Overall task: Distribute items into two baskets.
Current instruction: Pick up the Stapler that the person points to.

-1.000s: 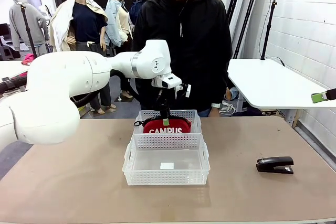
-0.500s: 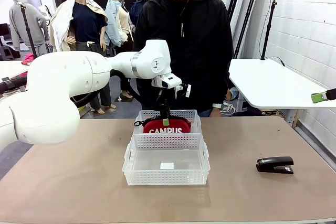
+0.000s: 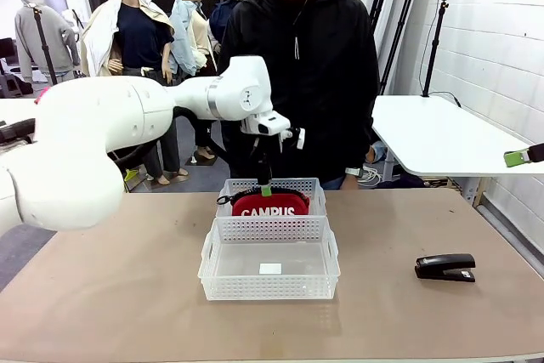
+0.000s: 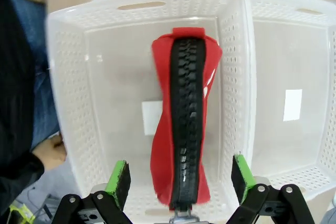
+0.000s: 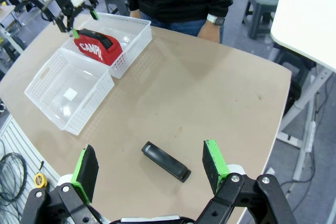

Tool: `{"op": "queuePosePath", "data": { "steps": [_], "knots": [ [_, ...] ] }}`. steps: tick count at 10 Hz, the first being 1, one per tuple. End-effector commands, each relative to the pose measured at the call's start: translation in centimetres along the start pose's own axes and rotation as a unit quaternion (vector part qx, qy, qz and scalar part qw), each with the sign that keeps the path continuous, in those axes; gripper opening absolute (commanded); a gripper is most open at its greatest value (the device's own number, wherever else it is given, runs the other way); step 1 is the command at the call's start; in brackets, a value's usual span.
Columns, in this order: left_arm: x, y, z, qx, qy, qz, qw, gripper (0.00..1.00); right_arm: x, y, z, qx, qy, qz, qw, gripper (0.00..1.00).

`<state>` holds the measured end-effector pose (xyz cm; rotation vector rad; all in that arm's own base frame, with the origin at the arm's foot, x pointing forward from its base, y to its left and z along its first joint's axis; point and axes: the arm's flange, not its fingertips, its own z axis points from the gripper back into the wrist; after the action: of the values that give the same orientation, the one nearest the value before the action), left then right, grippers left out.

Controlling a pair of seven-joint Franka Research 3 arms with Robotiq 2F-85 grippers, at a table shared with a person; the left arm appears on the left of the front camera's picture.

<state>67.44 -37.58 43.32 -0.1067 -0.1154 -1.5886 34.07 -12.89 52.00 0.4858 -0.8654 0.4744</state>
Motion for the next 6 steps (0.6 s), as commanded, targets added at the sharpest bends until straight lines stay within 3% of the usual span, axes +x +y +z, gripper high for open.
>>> {"op": "queuePosePath", "data": {
  "steps": [1, 4, 6],
  "knots": [
    [-2.4, -2.8, 4.1, 0.004, -0.021, 0.054, 0.998, 1.0, -0.1, -0.2, -0.3, 0.01, -0.014, 0.002, 1.0, 1.0],
    [-6.3, -6.3, 9.3, 0.019, -0.022, 0.134, 0.991, 1.0, -0.1, -0.2, -0.3, 0.01, -0.014, 0.002, 1.0, 1.0],
    [-10.0, -8.0, 10.6, 0.011, -0.03, 0.175, 0.984, 1.0, -0.1, -0.2, -0.3, 0.01, -0.014, 0.002, 1.0, 1.0]
  ]
}}
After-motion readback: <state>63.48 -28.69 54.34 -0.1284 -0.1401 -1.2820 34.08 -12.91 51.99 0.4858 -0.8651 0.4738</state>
